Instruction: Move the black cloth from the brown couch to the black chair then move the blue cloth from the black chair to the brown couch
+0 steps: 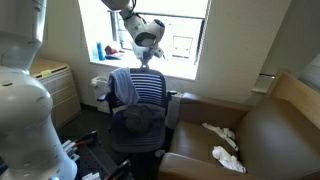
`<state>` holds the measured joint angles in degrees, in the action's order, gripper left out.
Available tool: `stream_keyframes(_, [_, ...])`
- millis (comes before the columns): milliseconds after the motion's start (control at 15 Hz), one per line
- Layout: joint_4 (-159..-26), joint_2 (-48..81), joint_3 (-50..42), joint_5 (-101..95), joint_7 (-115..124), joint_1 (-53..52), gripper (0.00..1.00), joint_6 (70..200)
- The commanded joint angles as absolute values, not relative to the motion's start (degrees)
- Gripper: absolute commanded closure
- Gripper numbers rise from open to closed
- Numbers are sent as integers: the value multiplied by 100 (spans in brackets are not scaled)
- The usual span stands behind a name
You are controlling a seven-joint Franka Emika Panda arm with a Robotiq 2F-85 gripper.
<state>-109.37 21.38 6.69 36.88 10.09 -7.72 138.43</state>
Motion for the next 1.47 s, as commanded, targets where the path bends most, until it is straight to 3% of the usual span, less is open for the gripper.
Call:
stream_keyframes(0, [-10932,2138,742,3640,1044,-704,69,13846])
stream_keyframes(267, [-10932,2137,742,3640,1043,-704,69,13851])
stream_keyframes(333, [-10902,2145,721,3734,1058,-582,44,13574])
stream_keyframes(400, [-10769,2284,711,3709,1122,-461,43,12894])
stream_keyframes(800, [-10548,3167,1012,3904,313,-522,2,11750])
stream_keyframes(1000, [-10312,3554,1241,3763,-55,-691,0,11356])
stream_keyframes(1400, [-10148,3773,1443,3546,-369,-1086,0,11840])
